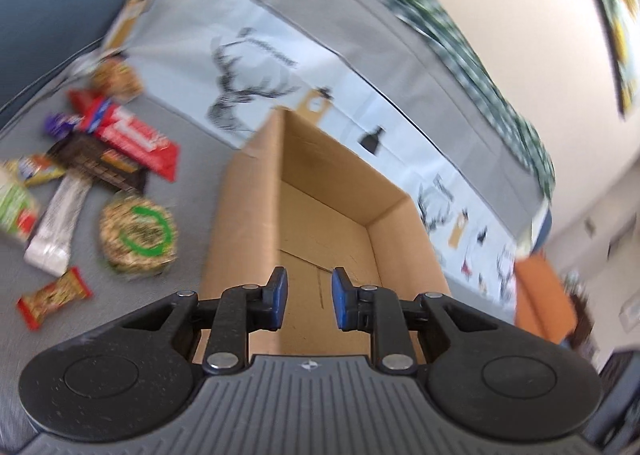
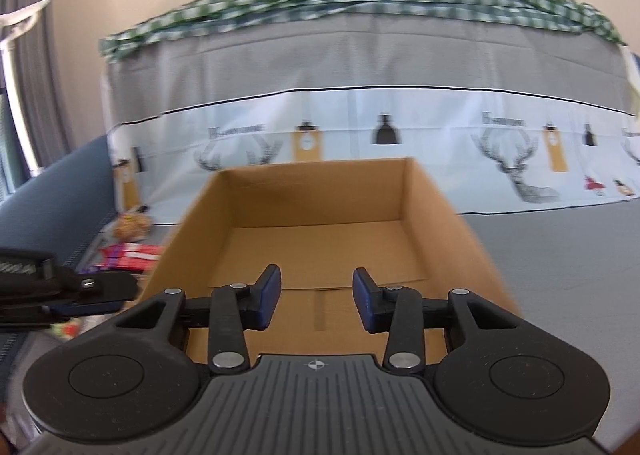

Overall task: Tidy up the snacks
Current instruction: 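Move both tools from the box toward the snack pile, then grasp the small red-gold candy with the right tool while the left tool grasps the white-green rice cracker bag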

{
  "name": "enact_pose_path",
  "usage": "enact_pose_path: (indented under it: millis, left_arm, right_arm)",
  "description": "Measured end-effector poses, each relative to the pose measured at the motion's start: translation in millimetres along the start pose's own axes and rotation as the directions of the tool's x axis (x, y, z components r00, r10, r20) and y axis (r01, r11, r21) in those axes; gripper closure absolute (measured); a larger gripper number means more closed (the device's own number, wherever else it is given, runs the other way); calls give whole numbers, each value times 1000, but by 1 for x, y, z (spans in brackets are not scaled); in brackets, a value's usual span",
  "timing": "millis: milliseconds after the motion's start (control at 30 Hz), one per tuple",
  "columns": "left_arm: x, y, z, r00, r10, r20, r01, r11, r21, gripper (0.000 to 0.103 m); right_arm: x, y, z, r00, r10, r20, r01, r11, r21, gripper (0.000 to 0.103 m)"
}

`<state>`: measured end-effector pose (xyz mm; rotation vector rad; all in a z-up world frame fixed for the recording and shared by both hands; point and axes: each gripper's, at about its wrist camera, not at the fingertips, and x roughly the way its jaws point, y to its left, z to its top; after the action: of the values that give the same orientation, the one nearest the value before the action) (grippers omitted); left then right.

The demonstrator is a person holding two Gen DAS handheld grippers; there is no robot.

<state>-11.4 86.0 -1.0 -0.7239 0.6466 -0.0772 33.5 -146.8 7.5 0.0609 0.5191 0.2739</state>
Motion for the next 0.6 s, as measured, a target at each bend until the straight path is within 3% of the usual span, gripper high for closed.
enact_pose_path:
  millis: [167,267,367,400,467,600]
  left_arm:
    - [-24,39,17,998,28,51,-20,988,-152,78]
    - [-40,64,22,991,87,101,-61,970,-236,78]
    - [-54,90,23,968,197,156,-151,952,-268,78]
    - [-57,101,23,957,245,158,-189,934,-305,78]
    - [-65,122,24,950,272,154,-189,893,-409,78]
    - [-78,132,26,920,334,207,-235,890,-392,78]
  right_arm:
    - [0,53,3,995,99,11,-99,994,-35,62]
    - [2,83,1,986,166,-2,-166,985,-50,67]
    - [5,112,-2,973,230,-18,-230,972,-53,71]
    - [7,120,-4,968,250,-26,-251,967,-50,72]
    - [12,135,-8,956,289,-48,-291,956,-36,76]
    - [31,163,-20,926,358,-121,-360,933,9,78]
